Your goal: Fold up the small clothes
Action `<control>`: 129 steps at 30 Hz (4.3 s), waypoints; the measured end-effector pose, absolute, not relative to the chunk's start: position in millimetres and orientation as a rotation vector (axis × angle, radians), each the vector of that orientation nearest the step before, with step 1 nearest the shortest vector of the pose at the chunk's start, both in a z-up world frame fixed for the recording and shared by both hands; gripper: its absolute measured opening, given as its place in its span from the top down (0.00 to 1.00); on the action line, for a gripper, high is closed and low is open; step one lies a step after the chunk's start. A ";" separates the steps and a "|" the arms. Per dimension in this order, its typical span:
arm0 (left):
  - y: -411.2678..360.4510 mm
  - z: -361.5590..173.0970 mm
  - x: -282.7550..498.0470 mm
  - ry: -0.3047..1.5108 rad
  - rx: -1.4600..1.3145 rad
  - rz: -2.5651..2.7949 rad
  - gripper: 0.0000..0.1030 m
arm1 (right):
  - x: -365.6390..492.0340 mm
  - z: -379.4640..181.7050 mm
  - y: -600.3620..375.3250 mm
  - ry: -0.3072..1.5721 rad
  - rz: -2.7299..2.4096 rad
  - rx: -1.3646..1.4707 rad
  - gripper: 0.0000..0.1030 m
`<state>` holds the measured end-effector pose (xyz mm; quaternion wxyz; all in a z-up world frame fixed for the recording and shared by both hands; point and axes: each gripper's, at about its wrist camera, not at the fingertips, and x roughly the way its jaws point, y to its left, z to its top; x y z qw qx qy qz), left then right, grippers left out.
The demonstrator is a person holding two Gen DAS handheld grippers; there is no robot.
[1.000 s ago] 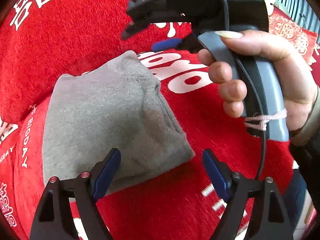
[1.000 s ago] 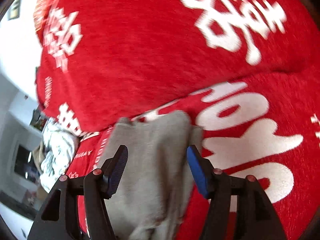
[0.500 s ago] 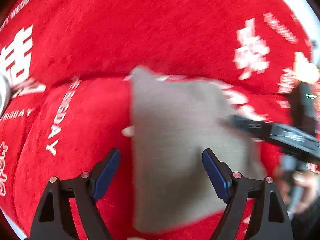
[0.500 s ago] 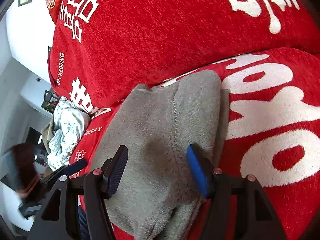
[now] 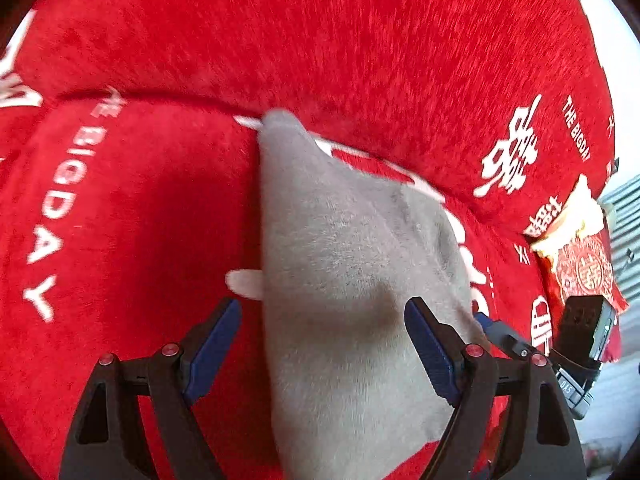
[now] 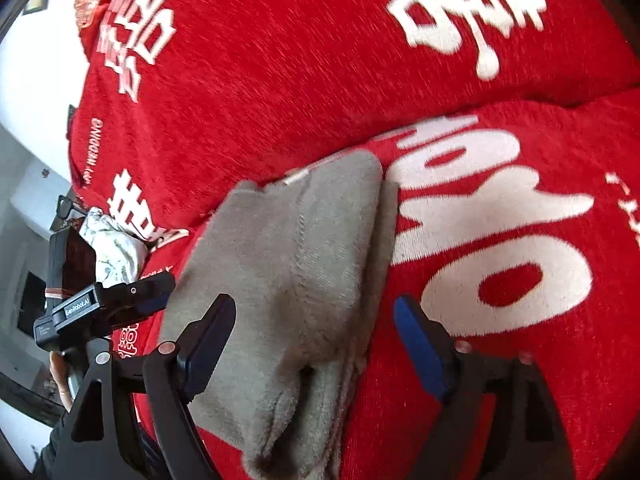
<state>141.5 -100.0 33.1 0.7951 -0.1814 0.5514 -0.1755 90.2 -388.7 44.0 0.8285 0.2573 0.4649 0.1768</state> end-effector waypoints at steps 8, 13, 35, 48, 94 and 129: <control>-102.7 -16.2 159.8 1.285 -0.580 -0.497 0.18 | 109.6 9.7 -369.6 1.057 0.398 0.595 0.19; -110.8 -12.4 156.4 1.243 -0.533 -0.511 0.34 | 115.6 7.0 -357.5 1.069 0.418 0.575 0.37; -117.0 24.0 116.6 1.123 -0.310 -0.452 0.46 | 95.3 31.5 -343.0 1.045 0.391 0.469 0.56; -96.8 25.3 80.3 1.108 -0.316 -0.445 0.46 | 68.9 41.4 -320.6 1.039 0.395 0.419 0.57; -62.2 26.4 -36.5 1.056 -0.309 -0.436 0.46 | -36.0 53.2 -282.1 1.018 0.412 0.348 0.57; -22.2 47.6 -106.4 0.899 -0.223 -0.249 0.33 | -105.3 83.6 -255.2 0.837 0.280 0.117 0.35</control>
